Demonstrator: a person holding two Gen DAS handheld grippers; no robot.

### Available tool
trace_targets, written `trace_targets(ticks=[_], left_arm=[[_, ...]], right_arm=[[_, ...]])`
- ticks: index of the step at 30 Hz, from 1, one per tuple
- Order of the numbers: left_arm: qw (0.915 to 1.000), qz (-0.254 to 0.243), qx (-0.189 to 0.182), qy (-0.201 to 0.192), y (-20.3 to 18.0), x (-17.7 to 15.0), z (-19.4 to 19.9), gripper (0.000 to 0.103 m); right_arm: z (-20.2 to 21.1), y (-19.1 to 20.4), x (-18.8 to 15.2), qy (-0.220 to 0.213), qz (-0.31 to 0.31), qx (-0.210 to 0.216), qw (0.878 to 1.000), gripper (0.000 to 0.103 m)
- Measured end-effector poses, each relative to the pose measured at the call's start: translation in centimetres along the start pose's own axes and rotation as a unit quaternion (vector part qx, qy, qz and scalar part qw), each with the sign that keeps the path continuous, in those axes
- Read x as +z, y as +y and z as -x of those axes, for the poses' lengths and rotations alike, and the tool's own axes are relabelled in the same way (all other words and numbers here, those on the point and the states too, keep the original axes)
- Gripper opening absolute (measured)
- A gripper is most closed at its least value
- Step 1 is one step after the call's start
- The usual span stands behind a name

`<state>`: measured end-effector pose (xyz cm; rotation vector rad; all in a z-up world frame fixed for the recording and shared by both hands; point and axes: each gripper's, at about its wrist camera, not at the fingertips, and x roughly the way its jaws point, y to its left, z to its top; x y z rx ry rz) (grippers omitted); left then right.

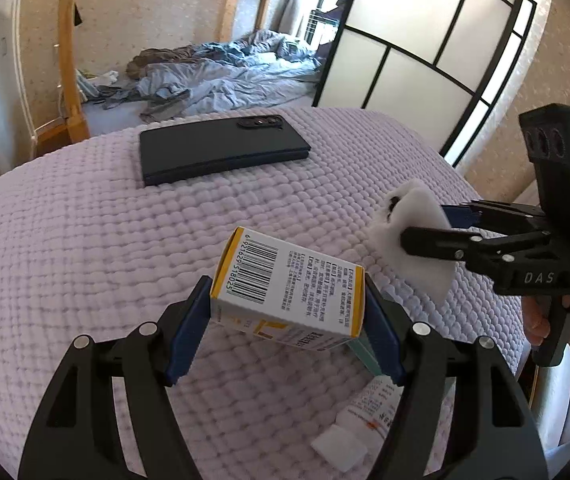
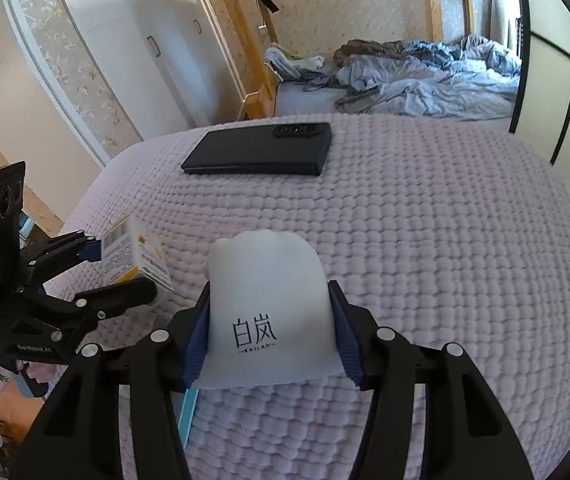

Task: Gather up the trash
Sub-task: 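Grasp the white-orange medicine box with the left tool while the right tool grasps the white mask, then carry the medicine box and mask over the white bin with both tools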

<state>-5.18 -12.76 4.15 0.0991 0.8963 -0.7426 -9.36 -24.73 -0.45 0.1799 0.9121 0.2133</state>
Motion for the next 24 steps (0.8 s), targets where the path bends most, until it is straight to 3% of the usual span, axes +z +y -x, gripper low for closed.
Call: trace_targets(ticks=[13,24], left_arm=[[0.9996,0.022,0.011,-0.015,-1.4,-1.9,4.7,0.072],[0.9988,0.031,0.036,0.009,-3.9,-5.4,6.6,0.072]], right_arm=[[4.5,2.5,-1.7,-0.026,0.019,0.005,0.999,0.053],[6.8,5.5,-5.8,-0.014,0.044,-0.008,0.999,0.053]])
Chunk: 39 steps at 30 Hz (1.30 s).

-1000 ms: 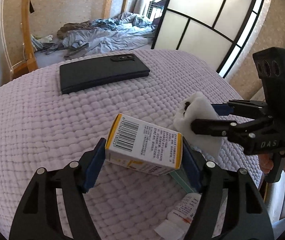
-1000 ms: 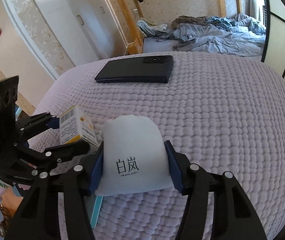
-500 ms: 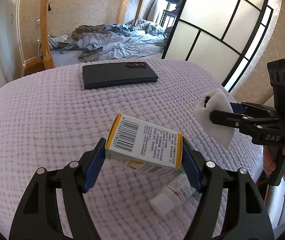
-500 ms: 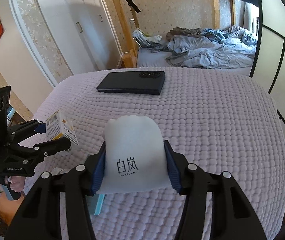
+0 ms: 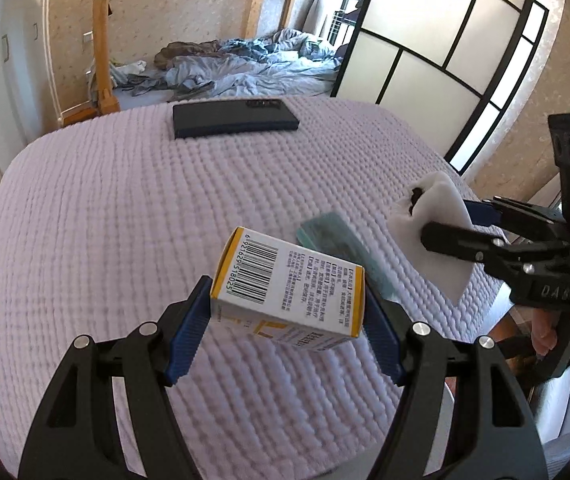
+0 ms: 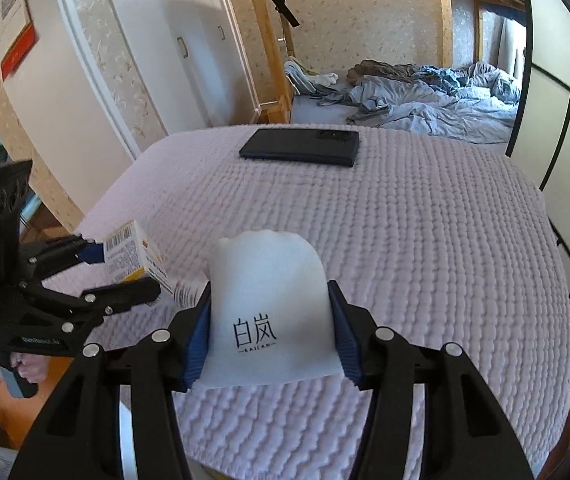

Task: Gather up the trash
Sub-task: 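Carry the medicine box and mask over the white bin with both tools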

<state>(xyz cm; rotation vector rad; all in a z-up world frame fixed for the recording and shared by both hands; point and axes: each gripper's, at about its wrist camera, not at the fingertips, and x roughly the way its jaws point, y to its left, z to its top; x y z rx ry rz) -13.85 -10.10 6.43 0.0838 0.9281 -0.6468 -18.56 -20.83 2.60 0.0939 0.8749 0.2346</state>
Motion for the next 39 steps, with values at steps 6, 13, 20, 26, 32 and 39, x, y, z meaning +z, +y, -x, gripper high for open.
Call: trace_targets(ticks=[6,13,20,26,32,39], left_arm=[[0.9998,0.007,0.013,0.01,-0.7,-2.1,0.7,0.072],[0.9996,0.014,0.016,0.017,-1.4,-4.2,1.5,0.072],[0.9996,0.014,0.01,0.024,-2.6,-5.6,2.0,0.072],[0.9994,0.002,0.005,0.033,-3.5,-6.6,2.3,0.072],[0.9989,-0.007,-0.007,0.045,-4.1,-7.7,2.9,0.072],[0.9984,-0.012,-0.006,0.054,-4.7,-8.8,3.3,0.072]], right_arm=[[0.6,0.7,-3.0,0.012,-0.017,-0.013,1.0,0.053],[2.1,1.6,-5.4,0.011,-0.037,-0.018,0.999,0.053],[3.3,2.0,-7.0,0.016,-0.039,-0.015,0.999,0.053],[3.8,2.5,-8.0,0.023,-0.035,-0.009,0.999,0.053],[4.5,3.2,-8.9,0.032,-0.023,-0.002,0.999,0.053],[4.9,3.9,-10.1,0.042,-0.014,0.007,0.999,0.053]])
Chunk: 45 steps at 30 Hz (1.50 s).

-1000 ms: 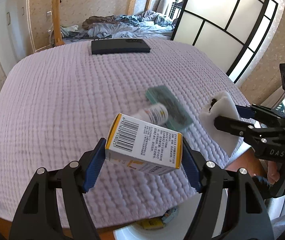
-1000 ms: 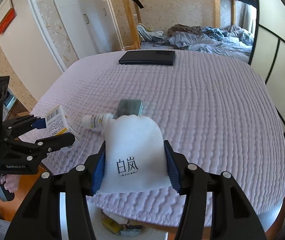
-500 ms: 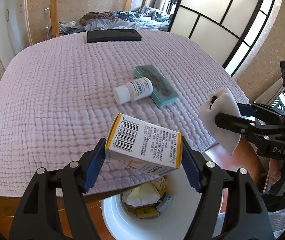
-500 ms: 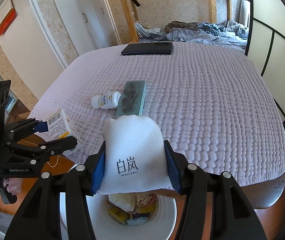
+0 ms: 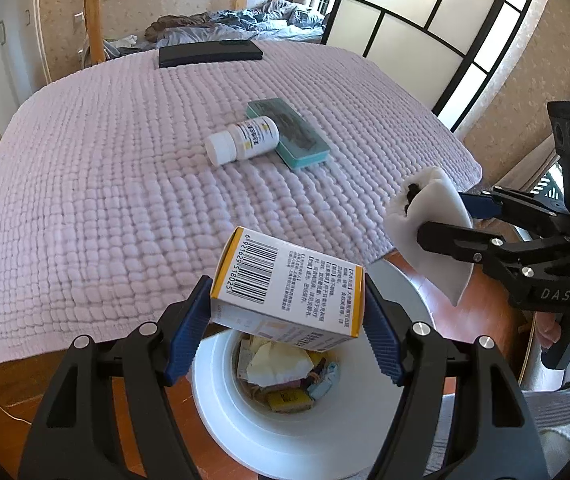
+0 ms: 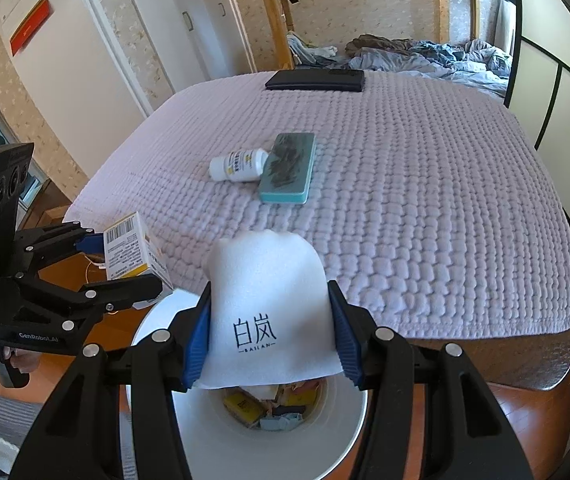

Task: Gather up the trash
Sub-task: 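Carry the medicine box and mask over the white bin with both tools, then open both tools to drop the medicine box and mask into the bin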

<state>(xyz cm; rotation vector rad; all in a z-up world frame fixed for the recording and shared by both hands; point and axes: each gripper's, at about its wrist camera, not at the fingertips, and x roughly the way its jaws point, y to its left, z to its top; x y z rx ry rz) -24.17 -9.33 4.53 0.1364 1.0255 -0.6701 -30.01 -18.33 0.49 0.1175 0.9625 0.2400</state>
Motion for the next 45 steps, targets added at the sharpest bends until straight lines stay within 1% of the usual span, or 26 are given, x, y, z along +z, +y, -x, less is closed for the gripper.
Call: trace_targets(ticks=[15,25,35,45], left_arm=[[0.9991,-0.023,-0.017,0.032,-2.1,-2.1,-0.6,0.072],[0.9969,-0.035,-0.034,0.061,-2.5,-3.4,-1.5,0.072],[0.9947,-0.037,-0.029,0.091,-2.0,-4.3,-3.0,0.072],[0.9932,-0.042,-0.017,0.107,-2.2,-5.0,-4.4,0.072]], right_arm=[[0.1,0.5,-2.2,0.026,0.006,0.015,1.0,0.053],[-0.3,0.6,-3.7,0.045,0.0,0.023,0.999,0.053],[-1.6,1.5,-4.6,0.069,0.009,0.021,0.997,0.053],[-2.9,1.5,-5.1,0.083,0.007,0.016,0.996,0.053]])
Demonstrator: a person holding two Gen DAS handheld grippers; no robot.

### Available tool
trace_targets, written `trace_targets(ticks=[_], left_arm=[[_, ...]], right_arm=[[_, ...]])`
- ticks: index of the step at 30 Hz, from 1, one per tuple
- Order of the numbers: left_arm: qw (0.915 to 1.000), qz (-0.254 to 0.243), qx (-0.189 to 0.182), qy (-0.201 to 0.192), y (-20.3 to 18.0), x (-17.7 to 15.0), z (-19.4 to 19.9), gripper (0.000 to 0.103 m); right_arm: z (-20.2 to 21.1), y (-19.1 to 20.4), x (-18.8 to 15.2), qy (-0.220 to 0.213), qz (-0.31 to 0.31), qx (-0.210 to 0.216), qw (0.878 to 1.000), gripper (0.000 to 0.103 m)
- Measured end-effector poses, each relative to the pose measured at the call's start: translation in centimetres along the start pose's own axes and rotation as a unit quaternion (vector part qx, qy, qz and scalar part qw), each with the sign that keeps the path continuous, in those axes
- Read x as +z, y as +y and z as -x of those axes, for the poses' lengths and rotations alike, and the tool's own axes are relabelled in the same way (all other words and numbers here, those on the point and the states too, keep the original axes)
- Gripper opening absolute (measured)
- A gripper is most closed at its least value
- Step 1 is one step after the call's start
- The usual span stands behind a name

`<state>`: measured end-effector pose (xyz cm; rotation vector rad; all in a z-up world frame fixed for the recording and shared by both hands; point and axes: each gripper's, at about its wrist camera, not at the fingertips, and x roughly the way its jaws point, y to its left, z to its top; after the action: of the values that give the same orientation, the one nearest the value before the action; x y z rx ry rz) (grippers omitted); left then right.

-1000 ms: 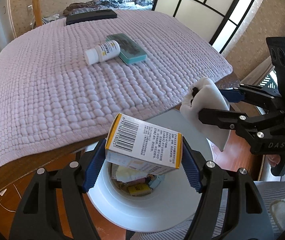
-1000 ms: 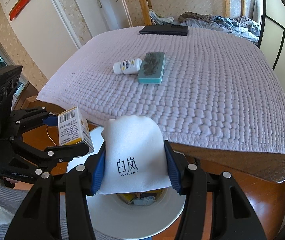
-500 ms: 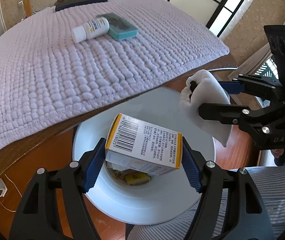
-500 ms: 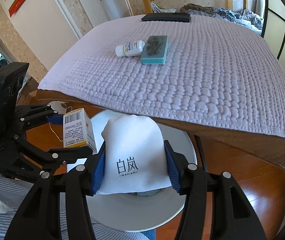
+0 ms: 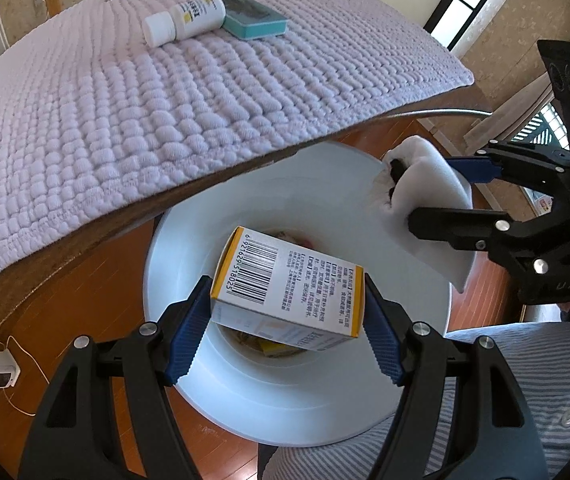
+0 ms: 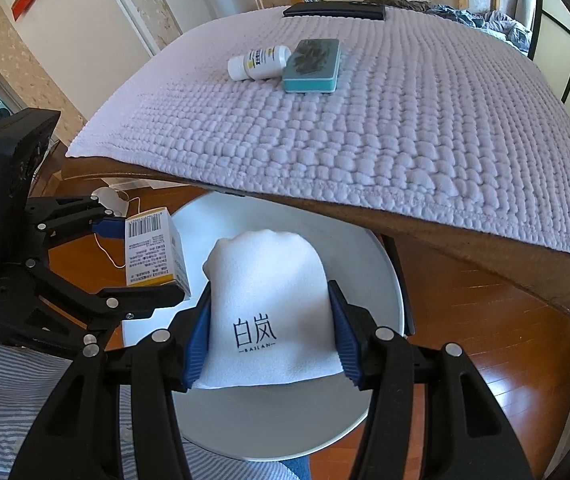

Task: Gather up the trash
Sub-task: 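Open both tools to drop the medicine box and mask into the bin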

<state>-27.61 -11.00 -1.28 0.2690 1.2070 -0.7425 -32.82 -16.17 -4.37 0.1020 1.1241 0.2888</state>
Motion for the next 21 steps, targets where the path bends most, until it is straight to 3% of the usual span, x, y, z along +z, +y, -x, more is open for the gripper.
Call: trace_targets(ticks=[21], left_arm=[[0.9997,-0.007,0.015,0.017,-1.2,0.6,-4.5,0.072]], right_arm=[[-1.7,0.2,0.1,0.014,0.0,-0.011,1.0,0.053]])
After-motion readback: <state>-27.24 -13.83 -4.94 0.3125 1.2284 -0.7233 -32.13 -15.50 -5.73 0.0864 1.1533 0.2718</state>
